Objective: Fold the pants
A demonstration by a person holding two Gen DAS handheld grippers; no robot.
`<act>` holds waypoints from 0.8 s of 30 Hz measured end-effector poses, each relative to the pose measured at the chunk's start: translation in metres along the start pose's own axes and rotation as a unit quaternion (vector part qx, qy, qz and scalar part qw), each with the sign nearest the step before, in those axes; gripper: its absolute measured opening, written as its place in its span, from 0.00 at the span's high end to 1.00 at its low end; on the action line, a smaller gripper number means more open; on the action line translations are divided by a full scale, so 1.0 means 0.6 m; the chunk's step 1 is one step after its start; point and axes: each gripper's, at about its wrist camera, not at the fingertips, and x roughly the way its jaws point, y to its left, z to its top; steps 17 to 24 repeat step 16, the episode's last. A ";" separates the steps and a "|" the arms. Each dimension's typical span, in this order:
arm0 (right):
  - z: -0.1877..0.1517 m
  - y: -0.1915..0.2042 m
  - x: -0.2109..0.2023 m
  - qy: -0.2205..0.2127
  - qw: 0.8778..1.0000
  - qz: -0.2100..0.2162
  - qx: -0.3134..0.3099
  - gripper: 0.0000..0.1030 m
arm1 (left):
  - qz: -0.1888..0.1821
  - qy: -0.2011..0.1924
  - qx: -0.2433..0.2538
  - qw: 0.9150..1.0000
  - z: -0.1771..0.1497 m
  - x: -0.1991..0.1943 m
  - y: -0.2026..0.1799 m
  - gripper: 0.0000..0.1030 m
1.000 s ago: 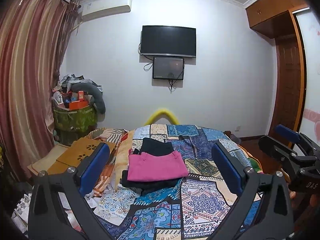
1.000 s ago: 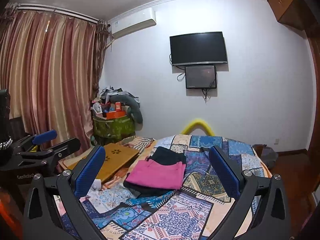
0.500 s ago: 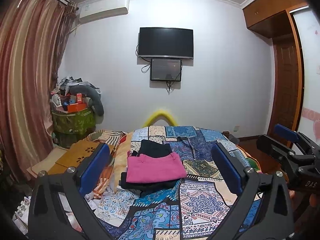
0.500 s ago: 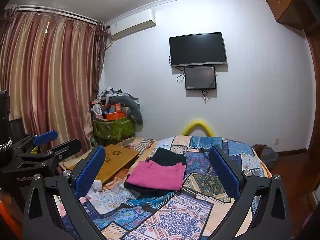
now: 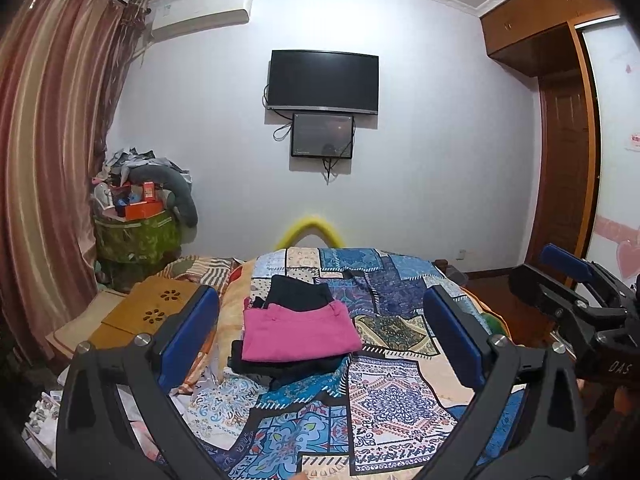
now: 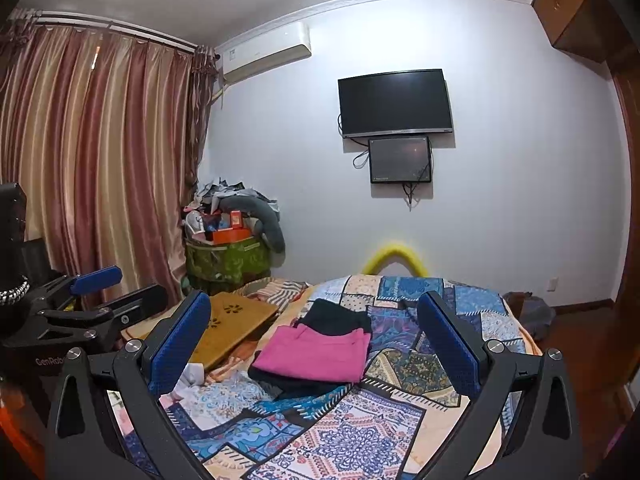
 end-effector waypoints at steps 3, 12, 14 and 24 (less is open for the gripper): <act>0.000 -0.001 -0.001 -0.001 1.000 -0.001 0.001 0.00 | 0.001 0.000 0.000 1.000 0.001 0.000 -0.003 0.00; -0.004 -0.002 0.005 0.007 1.000 0.002 0.007 0.00 | 0.000 -0.006 0.005 1.000 -0.001 -0.003 -0.009 0.00; -0.005 -0.003 0.006 0.009 1.000 0.003 0.010 0.00 | -0.002 -0.004 0.006 1.000 -0.001 -0.003 -0.009 0.00; -0.005 -0.005 0.009 0.011 1.000 0.003 0.011 0.00 | -0.001 -0.002 0.008 1.000 0.001 0.000 -0.010 0.00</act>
